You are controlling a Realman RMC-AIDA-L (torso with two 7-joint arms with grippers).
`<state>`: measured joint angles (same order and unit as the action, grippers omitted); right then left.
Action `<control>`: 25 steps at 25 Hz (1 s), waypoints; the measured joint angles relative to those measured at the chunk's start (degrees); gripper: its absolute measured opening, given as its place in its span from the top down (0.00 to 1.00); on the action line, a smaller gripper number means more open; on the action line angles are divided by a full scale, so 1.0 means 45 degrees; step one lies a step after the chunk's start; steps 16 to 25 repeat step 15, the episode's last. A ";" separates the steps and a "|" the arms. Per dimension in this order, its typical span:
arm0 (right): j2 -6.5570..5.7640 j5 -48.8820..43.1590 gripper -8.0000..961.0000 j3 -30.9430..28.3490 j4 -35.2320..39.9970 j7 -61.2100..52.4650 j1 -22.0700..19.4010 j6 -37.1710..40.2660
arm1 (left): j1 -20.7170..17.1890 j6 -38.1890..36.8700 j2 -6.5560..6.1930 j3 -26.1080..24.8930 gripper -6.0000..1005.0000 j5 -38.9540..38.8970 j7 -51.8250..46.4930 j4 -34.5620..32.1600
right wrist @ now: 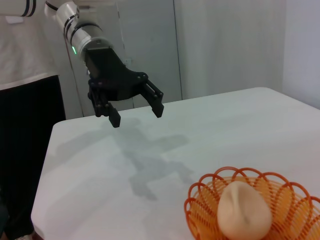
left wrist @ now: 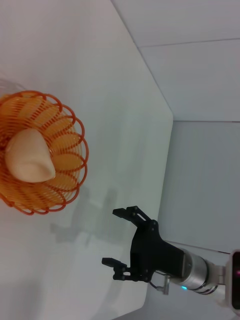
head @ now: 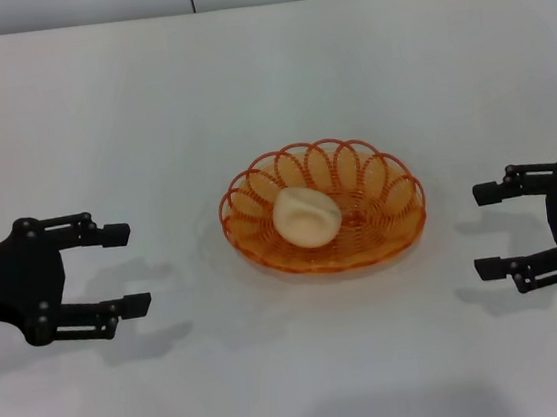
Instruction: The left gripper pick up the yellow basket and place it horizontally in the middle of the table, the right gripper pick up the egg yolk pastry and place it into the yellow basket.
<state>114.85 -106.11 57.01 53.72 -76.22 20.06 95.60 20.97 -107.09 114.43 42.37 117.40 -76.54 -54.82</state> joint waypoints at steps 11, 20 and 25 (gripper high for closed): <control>0.0032 0.0005 0.11 0.0031 -0.0022 0.0005 0.0058 -0.0120 | 0.0039 -0.0040 0.0019 0.0071 0.20 0.0001 -0.0013 0.0034; 0.0041 0.0010 0.11 0.0031 -0.0037 0.0009 0.0077 -0.0120 | 0.0050 -0.0054 0.0020 0.0077 0.20 0.0004 -0.0009 0.0034; 0.0041 0.0010 0.11 0.0031 -0.0037 0.0009 0.0077 -0.0120 | 0.0050 -0.0054 0.0020 0.0077 0.20 0.0004 -0.0009 0.0034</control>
